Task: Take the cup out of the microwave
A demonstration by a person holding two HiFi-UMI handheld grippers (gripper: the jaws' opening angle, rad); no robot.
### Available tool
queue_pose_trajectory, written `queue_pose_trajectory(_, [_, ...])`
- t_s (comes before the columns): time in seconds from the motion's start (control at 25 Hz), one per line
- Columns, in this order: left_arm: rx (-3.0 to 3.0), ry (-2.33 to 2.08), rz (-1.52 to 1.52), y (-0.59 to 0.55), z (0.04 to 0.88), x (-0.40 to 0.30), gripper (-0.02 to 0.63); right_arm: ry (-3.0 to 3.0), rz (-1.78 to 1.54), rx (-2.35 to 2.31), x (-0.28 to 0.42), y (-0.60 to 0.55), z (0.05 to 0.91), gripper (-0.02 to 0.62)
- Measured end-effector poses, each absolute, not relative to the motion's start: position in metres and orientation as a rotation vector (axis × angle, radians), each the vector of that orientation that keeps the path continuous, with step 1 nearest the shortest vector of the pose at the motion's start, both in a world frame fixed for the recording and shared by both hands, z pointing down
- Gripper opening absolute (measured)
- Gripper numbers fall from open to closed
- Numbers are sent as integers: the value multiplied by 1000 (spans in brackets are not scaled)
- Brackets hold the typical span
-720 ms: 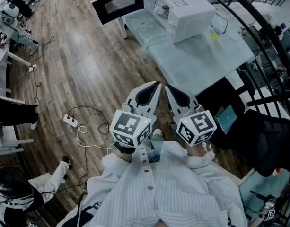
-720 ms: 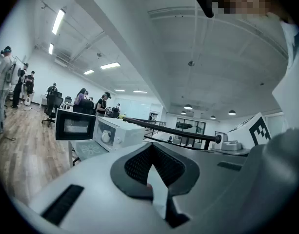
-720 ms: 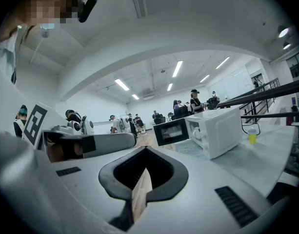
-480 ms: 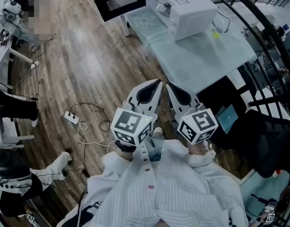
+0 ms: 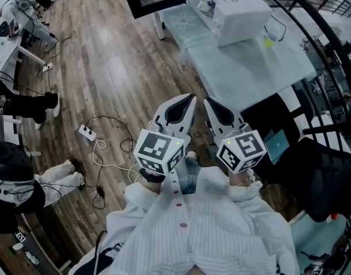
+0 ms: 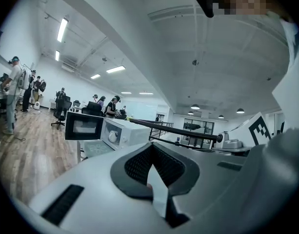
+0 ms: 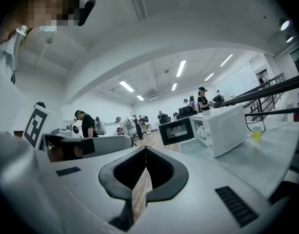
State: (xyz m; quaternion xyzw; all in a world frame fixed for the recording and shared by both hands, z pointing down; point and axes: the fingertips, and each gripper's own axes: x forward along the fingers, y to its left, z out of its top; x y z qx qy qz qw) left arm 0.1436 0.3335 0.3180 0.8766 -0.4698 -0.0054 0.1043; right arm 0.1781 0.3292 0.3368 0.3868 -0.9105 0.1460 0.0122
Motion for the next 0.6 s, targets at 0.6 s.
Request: queue_pose_trajectory(0.6, [2569, -1383, -38, 286, 323, 100, 9, -2813, 472, 1203, 136, 287, 350, 34])
